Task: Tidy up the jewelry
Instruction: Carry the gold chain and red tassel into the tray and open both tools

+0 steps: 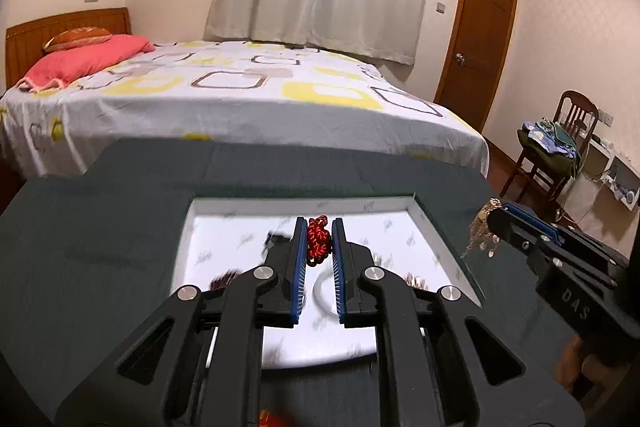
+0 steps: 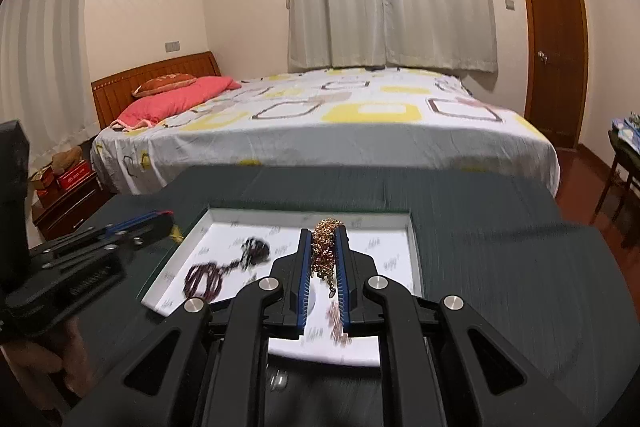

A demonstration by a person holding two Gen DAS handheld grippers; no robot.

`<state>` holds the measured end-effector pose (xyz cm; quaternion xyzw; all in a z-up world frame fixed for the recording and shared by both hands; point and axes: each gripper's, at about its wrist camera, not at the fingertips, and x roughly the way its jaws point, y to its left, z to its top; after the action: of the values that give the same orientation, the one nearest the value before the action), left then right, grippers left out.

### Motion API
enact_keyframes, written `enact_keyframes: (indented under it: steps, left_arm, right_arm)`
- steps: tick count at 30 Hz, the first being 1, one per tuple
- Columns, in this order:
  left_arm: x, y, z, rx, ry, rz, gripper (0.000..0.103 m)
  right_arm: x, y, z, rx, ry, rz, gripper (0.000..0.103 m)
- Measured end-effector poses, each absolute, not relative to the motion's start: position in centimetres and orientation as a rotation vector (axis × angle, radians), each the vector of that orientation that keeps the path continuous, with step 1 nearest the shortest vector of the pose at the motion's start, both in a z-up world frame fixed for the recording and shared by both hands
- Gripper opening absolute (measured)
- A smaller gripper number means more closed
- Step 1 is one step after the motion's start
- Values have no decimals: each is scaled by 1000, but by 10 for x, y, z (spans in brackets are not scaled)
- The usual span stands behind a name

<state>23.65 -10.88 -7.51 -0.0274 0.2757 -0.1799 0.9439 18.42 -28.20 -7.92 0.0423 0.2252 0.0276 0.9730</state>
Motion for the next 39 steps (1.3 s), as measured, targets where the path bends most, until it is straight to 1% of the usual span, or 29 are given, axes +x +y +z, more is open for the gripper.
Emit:
enact_keyframes:
  steps: [3, 9, 17, 23, 34, 39]
  left_arm:
    - [263, -127, -81, -50, 569, -368, 12]
    - [313, -159, -102, -13, 614, -357, 12]
    - [359, -185, -143, 30, 760, -323, 12]
    - [371, -188, -158, 37, 829, -313, 12]
    - [378, -192, -165, 62, 895, -318, 13]
    - [379, -189, -166, 46, 904, -309, 20]
  right_arm:
    - [203, -286, -84, 79, 448, 47, 12]
    - [247, -299, -111, 89, 507, 22, 12]
    - [285, -307, -149, 114, 640, 5, 12]
    - [296, -305, -160, 105, 700, 0, 12]
    - [301, -306, -163, 104, 726, -1, 12]
    - [303, -308, -163, 106, 728, -6, 12]
